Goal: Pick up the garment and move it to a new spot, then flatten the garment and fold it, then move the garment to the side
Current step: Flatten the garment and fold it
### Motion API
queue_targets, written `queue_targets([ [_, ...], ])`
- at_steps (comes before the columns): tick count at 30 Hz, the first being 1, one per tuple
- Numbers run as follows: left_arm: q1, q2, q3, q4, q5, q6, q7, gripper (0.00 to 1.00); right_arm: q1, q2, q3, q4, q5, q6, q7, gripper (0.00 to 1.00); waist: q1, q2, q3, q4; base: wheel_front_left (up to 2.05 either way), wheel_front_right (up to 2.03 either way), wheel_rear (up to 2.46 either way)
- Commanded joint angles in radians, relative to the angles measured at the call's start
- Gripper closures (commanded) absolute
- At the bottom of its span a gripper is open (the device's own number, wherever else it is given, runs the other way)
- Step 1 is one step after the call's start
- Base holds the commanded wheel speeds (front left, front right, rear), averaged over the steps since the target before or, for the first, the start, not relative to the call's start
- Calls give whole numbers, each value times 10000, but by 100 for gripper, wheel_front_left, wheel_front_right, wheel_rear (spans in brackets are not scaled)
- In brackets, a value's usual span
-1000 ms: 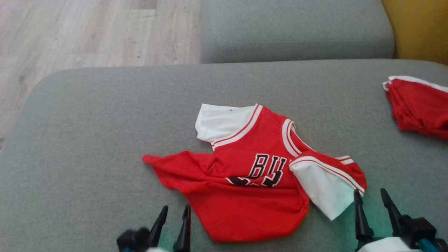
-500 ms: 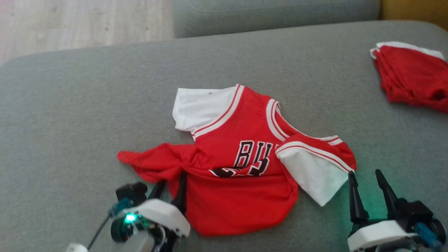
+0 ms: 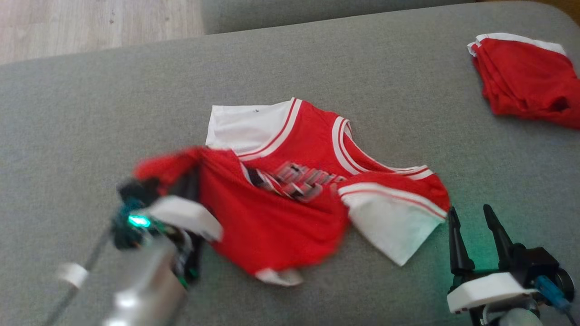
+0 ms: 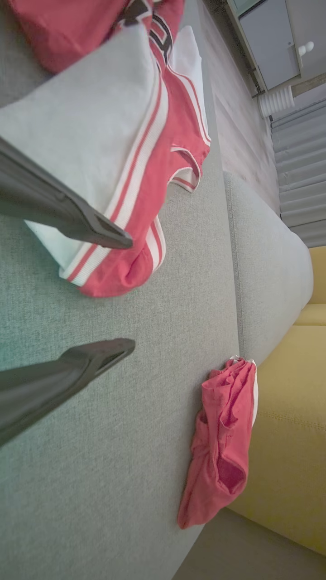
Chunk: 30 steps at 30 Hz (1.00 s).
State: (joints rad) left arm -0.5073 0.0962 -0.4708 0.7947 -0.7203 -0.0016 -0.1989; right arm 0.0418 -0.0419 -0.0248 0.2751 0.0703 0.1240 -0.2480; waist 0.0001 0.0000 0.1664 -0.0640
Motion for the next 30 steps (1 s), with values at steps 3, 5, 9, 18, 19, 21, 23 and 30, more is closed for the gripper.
queue_targets([
  [3,-970,636,624,119,196,416,-253,100,-462,-83,321,-327,8,67,-137,0,-1,0,45,-35,0,0,0],
  [5,-1349,815,756,431,340,698,-373,100,-508,-83,375,-313,5,67,-137,0,-1,0,57,-67,0,0,0],
  [9,-1737,968,715,1099,658,790,-521,88,-547,-83,489,-255,-15,67,-137,0,-1,0,37,-144,0,0,0],
  [18,-939,857,1042,1247,751,458,-622,0,-334,-83,391,-200,80,67,-137,0,-1,0,-406,-141,0,0,0],
  [19,-649,861,1141,981,775,447,-623,0,-275,-83,364,-201,102,67,-137,0,-1,0,-501,-123,0,0,0],
  [21,58,902,1406,251,860,522,-625,0,-139,-83,315,-202,154,67,-137,0,-1,0,-681,-76,0,0,0],
  [23,957,909,1622,-605,965,617,-625,0,15,-83,269,-194,192,67,-137,0,-1,0,-871,-28,0,0,0],
  [30,3990,909,1610,-3330,1212,1020,-612,0,461,-83,120,-257,262,67,-137,0,-1,0,-1262,247,0,0,0],
])
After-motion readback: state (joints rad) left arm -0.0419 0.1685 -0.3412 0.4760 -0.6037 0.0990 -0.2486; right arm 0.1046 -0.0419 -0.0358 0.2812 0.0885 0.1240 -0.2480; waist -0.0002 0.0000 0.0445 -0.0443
